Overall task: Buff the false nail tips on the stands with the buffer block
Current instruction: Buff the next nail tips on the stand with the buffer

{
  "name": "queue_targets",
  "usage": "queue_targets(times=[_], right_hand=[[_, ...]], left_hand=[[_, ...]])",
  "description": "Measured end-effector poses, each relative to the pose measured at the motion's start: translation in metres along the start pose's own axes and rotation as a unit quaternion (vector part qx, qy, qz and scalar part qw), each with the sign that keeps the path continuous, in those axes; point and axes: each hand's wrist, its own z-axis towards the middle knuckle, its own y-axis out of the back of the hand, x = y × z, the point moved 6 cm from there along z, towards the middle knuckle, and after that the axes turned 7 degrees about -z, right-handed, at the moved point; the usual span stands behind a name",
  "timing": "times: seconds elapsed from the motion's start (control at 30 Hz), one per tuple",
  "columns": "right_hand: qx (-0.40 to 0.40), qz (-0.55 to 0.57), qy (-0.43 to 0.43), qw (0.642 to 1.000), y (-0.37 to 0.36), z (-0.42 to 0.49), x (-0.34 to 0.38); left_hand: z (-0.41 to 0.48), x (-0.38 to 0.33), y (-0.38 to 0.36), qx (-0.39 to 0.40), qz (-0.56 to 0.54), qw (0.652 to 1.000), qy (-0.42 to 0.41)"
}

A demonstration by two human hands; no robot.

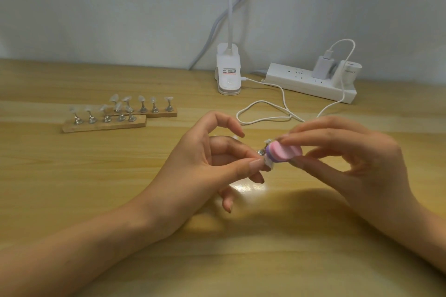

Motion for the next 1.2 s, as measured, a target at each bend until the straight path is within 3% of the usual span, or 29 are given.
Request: queue_targets(times=[0.13,0.4,0.8,1.1,1.2], right_hand=[[0.019,-0.003,0.034,0.999,-0.005,-0.001,0.006],[-0.014,0.041,-0.02,0.999,0.004,-0.004,-0.008],[0.012,0.043,0.02,0.999,-0.005,-0.004,0.008],[-0.039,0.093,-0.056,0.993,0.005,-0.005,-0.007],[-0.016,0.089,-0.023,0.996,0.0,-0.006,0.003]], left_hand=[[0.0,0.001,-0.001,-0.002,-0.001,1.0,0.008],[-0.001,-0.001,-0.002,0.015,-0.002,1.0,0.005],[-0.002,-0.001,-0.004,0.022,0.011,1.0,0.002],[-0.004,-0.007,-0.009,0.044,0.001,0.999,-0.01],[-0.004,-0.007,-0.009,0.041,0.001,0.999,-0.01]])
